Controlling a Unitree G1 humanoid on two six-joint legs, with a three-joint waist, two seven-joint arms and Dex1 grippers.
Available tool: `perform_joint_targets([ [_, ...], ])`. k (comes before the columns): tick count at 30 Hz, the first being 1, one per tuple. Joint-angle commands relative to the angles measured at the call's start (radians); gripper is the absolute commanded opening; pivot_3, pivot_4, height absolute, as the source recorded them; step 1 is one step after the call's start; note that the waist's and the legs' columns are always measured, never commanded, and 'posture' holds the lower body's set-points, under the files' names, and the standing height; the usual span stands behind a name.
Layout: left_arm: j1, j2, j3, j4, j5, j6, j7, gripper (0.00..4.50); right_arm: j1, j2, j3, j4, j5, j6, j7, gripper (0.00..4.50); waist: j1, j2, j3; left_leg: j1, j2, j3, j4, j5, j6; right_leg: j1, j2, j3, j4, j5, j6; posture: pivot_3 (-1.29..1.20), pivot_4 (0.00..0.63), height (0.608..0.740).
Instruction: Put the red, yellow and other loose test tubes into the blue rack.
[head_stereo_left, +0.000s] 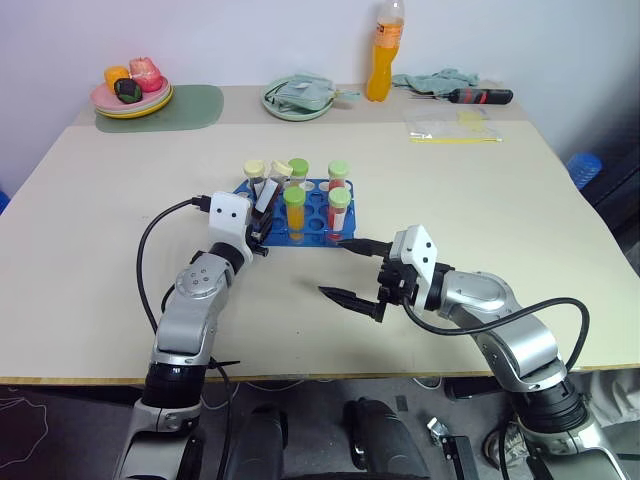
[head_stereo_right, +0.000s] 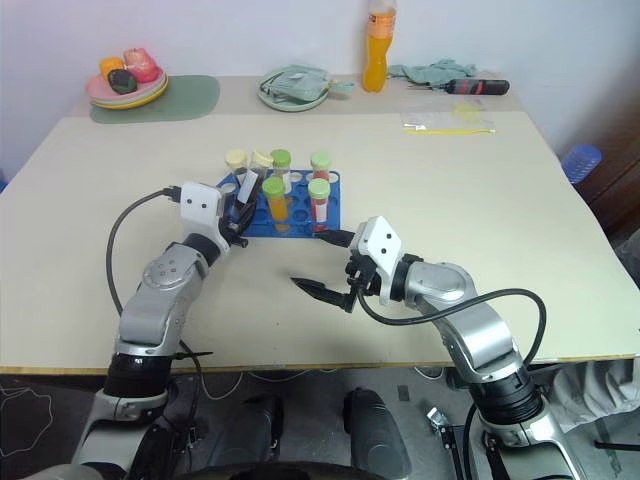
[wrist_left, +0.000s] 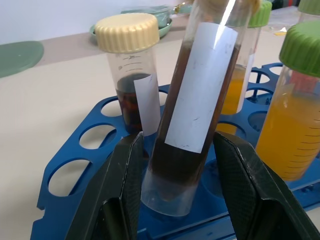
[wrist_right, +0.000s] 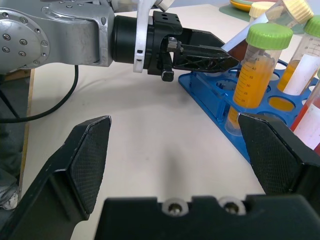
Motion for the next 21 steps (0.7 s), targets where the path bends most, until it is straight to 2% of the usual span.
perform_joint_targets([
  [1,-0.026,0.002,-0.002,-0.039,-0.002,0.002,-0.006,2.23,-0.008,0.004,-0.003,-0.034,0.006,-0.009,0.000,4.50,0.000,0.000,0.000,0.000,0.000,0.000,0.000,0.000,0.000,0.000,0.000,0.000,0.000,0.000,0.000,0.00,0.150,0.740],
  [11,-0.098,0.045,-0.017,-0.043,0.004,0.083,-0.055,2.23,-0.009,0.006,0.001,-0.035,0.004,-0.009,-0.002,4.50,-0.001,0.000,0.000,0.000,0.000,0.000,0.000,0.000,0.000,0.000,0.000,0.000,0.000,0.000,0.000,0.00,0.150,0.740],
  [21,-0.233,0.110,-0.050,-0.091,-0.002,0.388,-0.084,2.23,-0.009,0.010,0.004,-0.035,0.004,-0.007,-0.005,4.50,-0.002,0.000,0.000,0.000,0.000,0.000,0.000,0.000,0.000,0.000,0.000,0.000,0.000,0.000,0.000,0.00,0.150,0.740],
])
